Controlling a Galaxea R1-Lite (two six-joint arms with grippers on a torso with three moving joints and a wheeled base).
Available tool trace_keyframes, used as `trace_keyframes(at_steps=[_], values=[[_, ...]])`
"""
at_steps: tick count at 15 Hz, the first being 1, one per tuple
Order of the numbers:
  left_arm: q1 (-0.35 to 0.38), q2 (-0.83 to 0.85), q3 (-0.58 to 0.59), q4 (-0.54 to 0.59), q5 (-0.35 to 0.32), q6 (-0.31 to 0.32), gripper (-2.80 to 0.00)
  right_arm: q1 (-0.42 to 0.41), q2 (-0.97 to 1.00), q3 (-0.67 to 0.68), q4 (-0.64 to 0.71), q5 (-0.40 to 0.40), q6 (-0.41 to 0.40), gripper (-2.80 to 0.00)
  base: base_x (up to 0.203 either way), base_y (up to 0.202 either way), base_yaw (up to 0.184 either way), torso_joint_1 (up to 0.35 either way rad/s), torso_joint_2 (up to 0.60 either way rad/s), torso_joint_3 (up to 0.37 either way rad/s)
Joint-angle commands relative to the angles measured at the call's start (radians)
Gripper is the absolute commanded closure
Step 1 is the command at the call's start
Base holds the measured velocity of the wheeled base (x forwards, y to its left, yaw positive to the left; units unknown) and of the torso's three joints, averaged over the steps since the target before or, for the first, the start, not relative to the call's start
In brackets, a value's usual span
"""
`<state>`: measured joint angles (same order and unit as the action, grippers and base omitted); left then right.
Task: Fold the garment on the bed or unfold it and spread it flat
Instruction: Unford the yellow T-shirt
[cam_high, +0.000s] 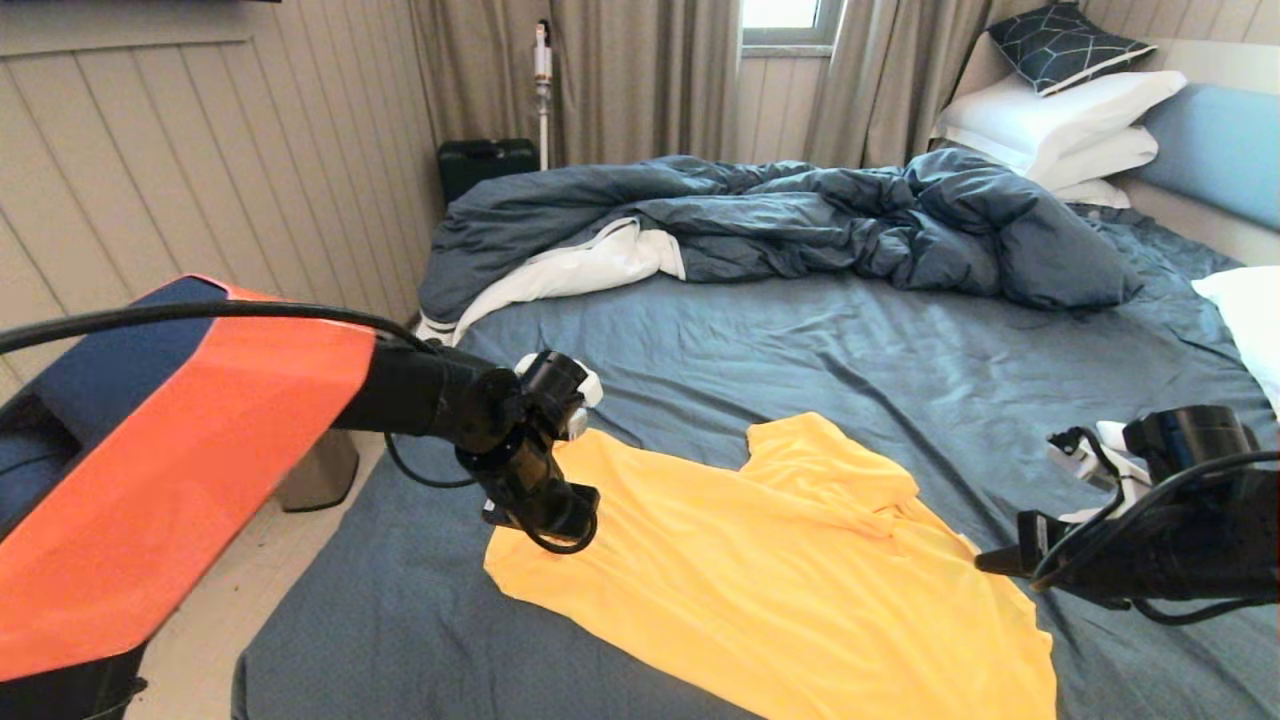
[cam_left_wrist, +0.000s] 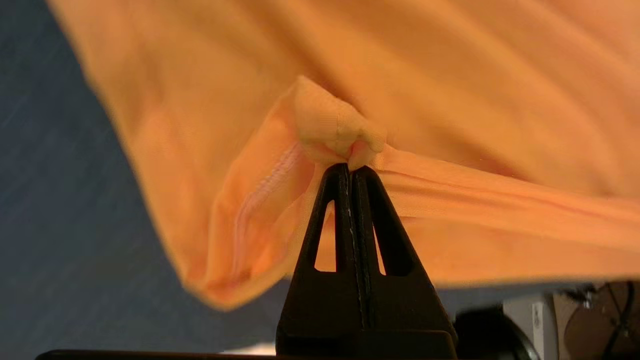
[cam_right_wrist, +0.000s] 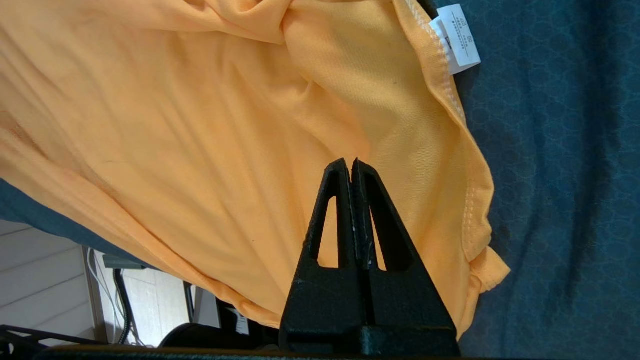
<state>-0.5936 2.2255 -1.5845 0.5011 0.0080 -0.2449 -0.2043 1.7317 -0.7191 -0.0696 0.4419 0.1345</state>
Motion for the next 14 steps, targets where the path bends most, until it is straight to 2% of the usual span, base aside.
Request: trace_keyframes(at_steps=[1, 5, 8, 10, 14], values=[[-0.001, -0.132, 0.12, 0.0, 0.001, -0.007, 0.0, 0.0, -0.001, 0.001, 0.001, 0.003, 0.002, 0.0, 0.0, 0.0, 0.0, 0.0, 0.0, 0.0], [-0.038, -0.315, 0.393, -0.009, -0.005, -0.034, 0.0, 0.0, -0.004, 0.003, 0.001, 0.004, 0.002, 0.0, 0.0, 0.0, 0.0, 0.0, 0.0, 0.0], [-0.102, -0.379, 0.567, -0.081, -0.005, -0.079, 0.0, 0.002, 0.0, 0.003, 0.001, 0.004, 0.002, 0.0, 0.0, 0.0, 0.0, 0.0, 0.0, 0.0], [-0.164, -0.385, 0.632, -0.146, -0.003, -0.126, 0.0, 0.002, 0.002, 0.003, 0.001, 0.004, 0.002, 0.0, 0.0, 0.0, 0.0, 0.0, 0.0, 0.0], [-0.222, -0.394, 0.672, -0.157, -0.003, -0.163, 0.0, 0.002, 0.003, 0.002, 0.001, 0.003, 0.002, 0.0, 0.0, 0.0, 0.0, 0.0, 0.0, 0.0]])
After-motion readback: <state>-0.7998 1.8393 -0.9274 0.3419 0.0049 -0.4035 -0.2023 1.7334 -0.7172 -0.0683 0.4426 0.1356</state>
